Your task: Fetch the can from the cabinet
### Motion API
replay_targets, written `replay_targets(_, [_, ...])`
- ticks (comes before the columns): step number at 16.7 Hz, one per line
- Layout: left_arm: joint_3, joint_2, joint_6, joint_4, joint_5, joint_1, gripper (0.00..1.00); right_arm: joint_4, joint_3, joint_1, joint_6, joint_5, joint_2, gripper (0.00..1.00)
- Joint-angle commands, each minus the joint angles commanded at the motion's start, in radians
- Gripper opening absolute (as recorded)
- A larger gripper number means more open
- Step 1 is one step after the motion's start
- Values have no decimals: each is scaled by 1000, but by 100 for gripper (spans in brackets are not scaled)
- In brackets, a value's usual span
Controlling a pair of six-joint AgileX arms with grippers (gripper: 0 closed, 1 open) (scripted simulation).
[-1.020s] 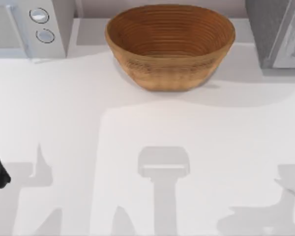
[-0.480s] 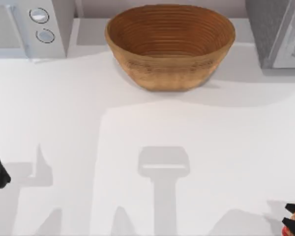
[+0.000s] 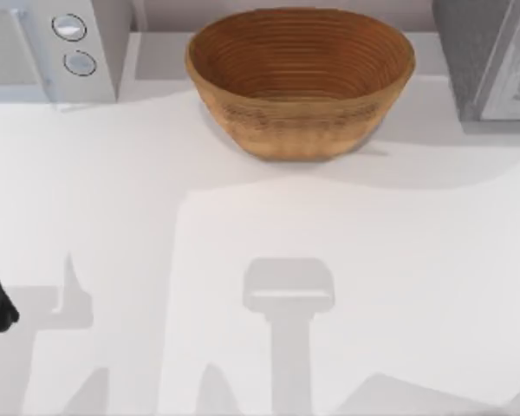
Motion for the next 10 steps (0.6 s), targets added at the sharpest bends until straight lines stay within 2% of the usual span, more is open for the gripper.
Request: replay_targets(10, [0, 0, 0, 0, 0, 0, 100, -303, 360, -81, -175, -230, 16, 0])
